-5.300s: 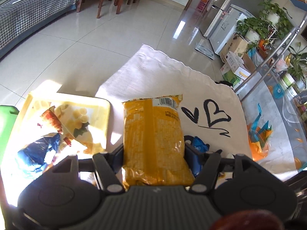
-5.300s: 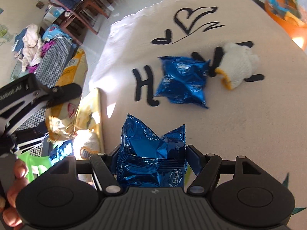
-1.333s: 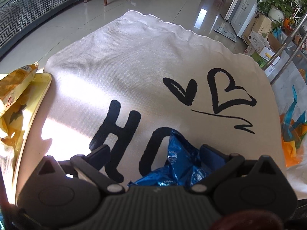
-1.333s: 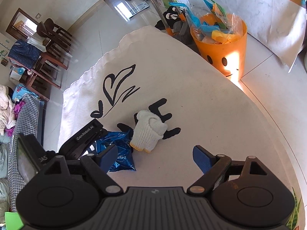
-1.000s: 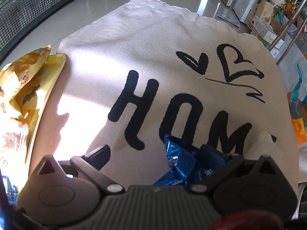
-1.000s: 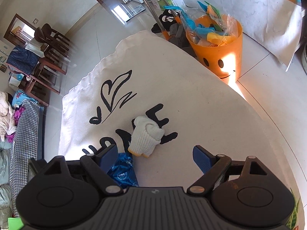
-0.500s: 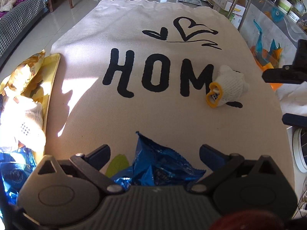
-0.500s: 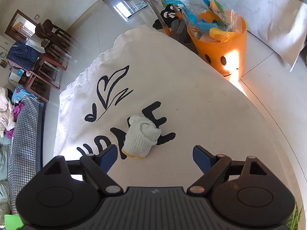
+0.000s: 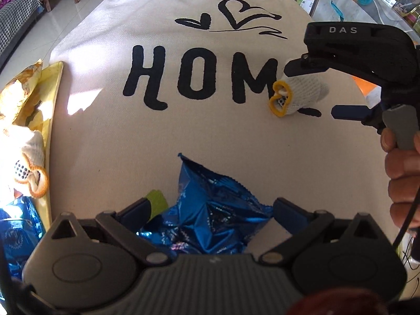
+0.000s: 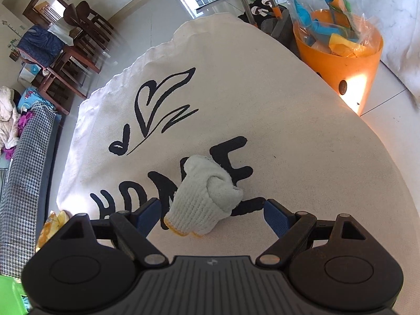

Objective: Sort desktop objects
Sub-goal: 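Grasp the blue foil packet with the left gripper while the right grasps the white glove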

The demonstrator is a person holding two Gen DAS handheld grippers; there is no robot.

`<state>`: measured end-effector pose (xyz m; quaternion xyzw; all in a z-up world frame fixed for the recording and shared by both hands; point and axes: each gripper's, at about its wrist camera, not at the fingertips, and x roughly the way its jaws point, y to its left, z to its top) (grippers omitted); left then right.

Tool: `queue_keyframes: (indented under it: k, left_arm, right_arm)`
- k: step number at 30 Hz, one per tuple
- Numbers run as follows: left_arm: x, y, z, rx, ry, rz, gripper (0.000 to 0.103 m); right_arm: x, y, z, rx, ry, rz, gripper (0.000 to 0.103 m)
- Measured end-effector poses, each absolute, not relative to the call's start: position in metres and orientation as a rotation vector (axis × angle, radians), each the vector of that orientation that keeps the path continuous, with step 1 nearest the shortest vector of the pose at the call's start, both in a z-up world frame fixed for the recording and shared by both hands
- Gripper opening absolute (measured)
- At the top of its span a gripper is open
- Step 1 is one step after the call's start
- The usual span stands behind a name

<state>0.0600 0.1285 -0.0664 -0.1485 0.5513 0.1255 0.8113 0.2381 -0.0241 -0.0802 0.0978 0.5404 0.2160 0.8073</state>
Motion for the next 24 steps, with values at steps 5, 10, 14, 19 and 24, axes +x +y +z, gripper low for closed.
queue_keyframes:
  k: [5, 10, 14, 19, 24]
  left_arm:
    - [0.057, 0.128, -0.067, -0.297, 1.174, 0.258, 0.102]
    - [0.056, 0.123, -0.066, -0.265, 1.168, 0.253, 0.102]
    - [0.055, 0.122, -0.066, -0.259, 1.168, 0.252, 0.102]
    - [0.055, 0.118, -0.065, -0.241, 1.171, 0.235, 0.102]
    - [0.053, 0.107, -0.064, -0.221, 1.173, 0.169, 0.102]
  right_arm:
    - [0.240, -0.016, -0.094, 0.204, 1.153, 0.454, 0.085]
    - [0.238, -0.008, -0.098, 0.180, 1.113, 0.459, 0.077]
    - [0.238, -0.003, -0.099, 0.174, 1.082, 0.482, 0.057]
    - [0.229, -0.006, -0.090, 0.142, 1.076, 0.498, 0.052]
    - [0.208, -0.020, -0.078, 0.068, 1.134, 0.451, 0.052]
